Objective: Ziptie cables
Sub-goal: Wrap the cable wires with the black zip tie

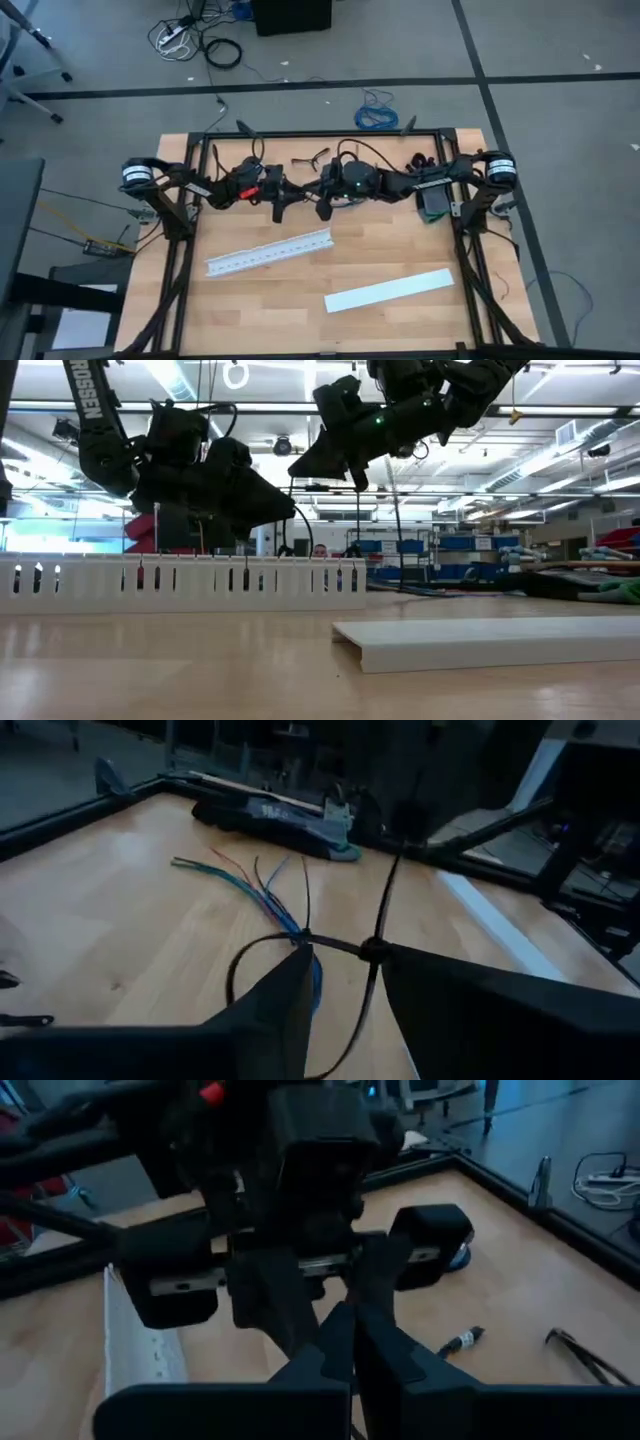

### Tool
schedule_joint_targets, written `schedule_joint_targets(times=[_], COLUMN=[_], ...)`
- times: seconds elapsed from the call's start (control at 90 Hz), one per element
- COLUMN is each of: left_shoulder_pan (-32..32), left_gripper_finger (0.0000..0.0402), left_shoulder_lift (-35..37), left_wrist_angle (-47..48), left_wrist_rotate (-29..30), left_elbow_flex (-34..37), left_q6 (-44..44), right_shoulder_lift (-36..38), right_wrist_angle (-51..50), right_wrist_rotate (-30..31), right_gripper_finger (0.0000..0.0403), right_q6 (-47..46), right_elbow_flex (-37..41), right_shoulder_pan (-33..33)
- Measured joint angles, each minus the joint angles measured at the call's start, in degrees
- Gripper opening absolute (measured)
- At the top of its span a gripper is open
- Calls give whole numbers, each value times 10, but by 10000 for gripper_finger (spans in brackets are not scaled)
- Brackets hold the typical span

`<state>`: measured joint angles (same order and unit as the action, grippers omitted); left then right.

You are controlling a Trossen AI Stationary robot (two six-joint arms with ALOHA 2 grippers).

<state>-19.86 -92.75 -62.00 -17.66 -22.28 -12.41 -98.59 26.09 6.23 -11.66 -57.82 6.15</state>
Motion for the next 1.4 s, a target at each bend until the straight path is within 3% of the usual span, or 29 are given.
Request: schedule_joint_targets(times=[0.444, 0.822, 1.1, 1.222, 1.4], left_shoulder_pan=[0, 17, 19, 18, 18], left_gripper_finger=[117, 183, 237, 244, 244], left_shoulder_lift=[-3, -3, -3, -2, -2], left_wrist_angle=[-3, 43, 37, 14, 6], left_wrist_rotate=[25, -5, -35, -75, -76], left_elbow_flex=[1, 0, 0, 0, 0], left_q6=[20, 181, 150, 123, 116], right_shoulder_lift=[0, 0, -1, -1, -1], right_wrist_angle=[-7, -49, -74, -77, -77], right_wrist_rotate=[-7, -58, -80, -80, -79], right_gripper_finger=[0, 0, 0, 0, 0], right_q6=[1, -2, -7, -8, -8], right_elbow_flex=[0, 0, 0, 0, 0], right_shoulder_pan=[0, 0, 4, 5, 5])
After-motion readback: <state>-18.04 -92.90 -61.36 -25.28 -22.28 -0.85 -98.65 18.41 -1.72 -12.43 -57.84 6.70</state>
